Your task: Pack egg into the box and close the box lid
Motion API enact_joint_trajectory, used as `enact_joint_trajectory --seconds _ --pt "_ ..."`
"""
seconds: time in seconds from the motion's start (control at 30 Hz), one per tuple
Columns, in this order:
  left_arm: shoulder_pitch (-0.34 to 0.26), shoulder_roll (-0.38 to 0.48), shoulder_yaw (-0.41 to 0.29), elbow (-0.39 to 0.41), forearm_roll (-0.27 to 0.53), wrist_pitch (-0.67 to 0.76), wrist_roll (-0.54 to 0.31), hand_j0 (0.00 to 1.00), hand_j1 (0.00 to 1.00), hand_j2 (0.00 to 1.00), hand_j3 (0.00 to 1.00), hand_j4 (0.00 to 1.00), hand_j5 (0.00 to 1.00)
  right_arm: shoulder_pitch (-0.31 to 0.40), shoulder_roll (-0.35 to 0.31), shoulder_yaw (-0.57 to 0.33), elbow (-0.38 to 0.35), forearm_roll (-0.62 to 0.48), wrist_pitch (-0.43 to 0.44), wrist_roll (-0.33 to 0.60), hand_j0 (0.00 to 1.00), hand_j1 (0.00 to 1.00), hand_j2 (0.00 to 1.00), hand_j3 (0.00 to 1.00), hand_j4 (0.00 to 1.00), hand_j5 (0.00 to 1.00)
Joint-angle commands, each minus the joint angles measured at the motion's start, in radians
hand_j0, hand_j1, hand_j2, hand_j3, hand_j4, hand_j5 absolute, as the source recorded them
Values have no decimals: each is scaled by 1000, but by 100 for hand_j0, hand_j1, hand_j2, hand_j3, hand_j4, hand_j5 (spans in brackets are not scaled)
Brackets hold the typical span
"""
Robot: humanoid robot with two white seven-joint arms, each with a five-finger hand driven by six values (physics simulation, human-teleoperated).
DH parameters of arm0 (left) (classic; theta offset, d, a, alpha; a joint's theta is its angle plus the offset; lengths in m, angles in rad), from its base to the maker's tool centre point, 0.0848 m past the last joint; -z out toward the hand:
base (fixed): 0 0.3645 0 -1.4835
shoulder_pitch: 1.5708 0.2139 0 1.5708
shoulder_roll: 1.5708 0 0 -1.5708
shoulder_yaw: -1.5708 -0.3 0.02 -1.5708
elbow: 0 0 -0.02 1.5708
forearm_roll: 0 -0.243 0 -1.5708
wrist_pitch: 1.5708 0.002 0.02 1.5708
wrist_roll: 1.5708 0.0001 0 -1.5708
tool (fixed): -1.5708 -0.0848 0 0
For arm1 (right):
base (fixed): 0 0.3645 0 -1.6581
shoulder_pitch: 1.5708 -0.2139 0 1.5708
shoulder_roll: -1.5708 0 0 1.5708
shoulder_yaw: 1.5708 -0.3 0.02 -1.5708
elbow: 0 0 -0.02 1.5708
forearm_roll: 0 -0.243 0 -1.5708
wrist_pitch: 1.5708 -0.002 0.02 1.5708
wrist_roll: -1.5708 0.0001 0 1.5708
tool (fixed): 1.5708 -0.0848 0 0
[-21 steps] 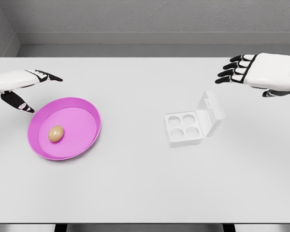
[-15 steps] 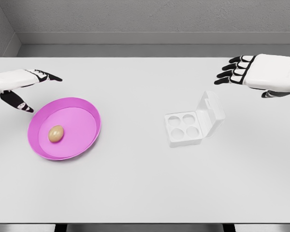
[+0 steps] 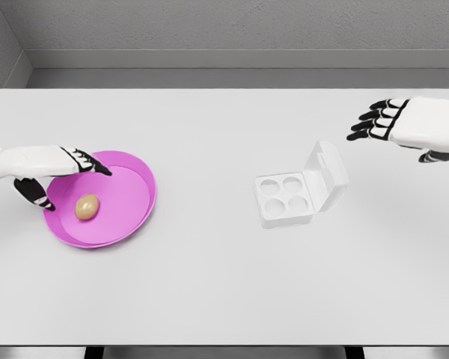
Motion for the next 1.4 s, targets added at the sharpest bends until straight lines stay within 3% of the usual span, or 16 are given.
enact_joint_trajectory --seconds 0.0,0.03,0.13,0.5,0.9,1.13,1.37 --pt "0 -6 -7 -20 -10 3 0 100 100 100 100 100 100 0 37 -6 1 63 3 -1 100 100 100 100 100 100" --pt "0 -7 -5 -39 -44 3 0 100 100 100 100 100 100 3 37 -6 2 63 3 -1 100 100 100 100 100 100" --pt "2 -9 -5 -76 -79 3 0 100 100 100 100 100 100 14 37 5 96 59 3 -1 100 100 100 100 100 100" --pt "5 -9 -4 -138 -127 3 0 100 100 100 100 100 100 48 53 34 177 108 3 -1 100 100 100 100 100 100" --pt "12 -18 -10 -130 -139 3 0 100 100 100 100 100 100 48 61 46 195 116 3 -1 100 100 100 100 100 100" --pt "12 -16 -10 -130 -141 3 0 92 92 92 92 92 92 48 64 60 195 116 3 -1 100 100 100 100 100 100" --pt "12 -16 -21 -132 -171 3 0 91 91 91 91 91 91 48 69 69 194 116 3 -1 100 100 100 100 100 100"
